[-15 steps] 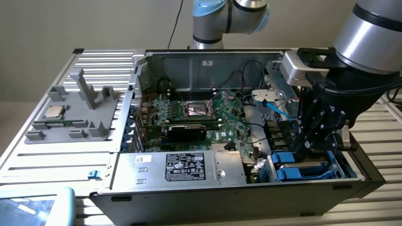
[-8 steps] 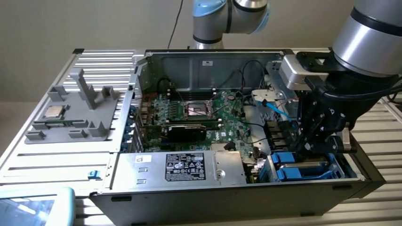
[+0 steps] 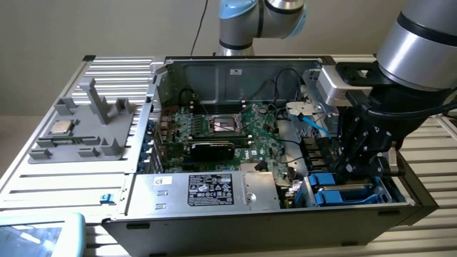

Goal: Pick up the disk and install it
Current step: 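Insert the first disk wire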

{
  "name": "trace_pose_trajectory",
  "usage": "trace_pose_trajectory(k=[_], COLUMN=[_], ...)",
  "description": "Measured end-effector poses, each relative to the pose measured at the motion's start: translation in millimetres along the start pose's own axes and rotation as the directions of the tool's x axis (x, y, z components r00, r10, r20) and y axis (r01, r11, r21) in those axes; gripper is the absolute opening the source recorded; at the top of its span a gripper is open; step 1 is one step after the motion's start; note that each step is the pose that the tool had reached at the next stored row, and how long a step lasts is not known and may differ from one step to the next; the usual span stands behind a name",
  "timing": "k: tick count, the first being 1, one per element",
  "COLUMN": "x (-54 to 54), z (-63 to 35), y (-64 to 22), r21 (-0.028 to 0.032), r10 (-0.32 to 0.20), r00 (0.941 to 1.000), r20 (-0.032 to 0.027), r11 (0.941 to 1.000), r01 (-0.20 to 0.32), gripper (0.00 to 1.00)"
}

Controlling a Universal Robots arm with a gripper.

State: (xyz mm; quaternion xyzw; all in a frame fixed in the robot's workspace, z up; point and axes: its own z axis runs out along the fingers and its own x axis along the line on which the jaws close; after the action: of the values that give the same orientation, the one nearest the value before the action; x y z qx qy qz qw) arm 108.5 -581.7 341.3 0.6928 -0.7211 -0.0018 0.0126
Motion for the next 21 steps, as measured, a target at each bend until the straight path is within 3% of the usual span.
trace_pose_trajectory(k=[8, 21], x=[0.2, 0.7], z=[0.2, 2.8], y=[0.3, 1.1], r21=[0.0084, 0.0108], r10=[-0.01, -0.017], r00=[0.9999, 0.9999], r20=[0.0024, 0.005], r11=[0.9999, 0.9998], r01=[0.01, 0.017], gripper=[0.16, 0.16])
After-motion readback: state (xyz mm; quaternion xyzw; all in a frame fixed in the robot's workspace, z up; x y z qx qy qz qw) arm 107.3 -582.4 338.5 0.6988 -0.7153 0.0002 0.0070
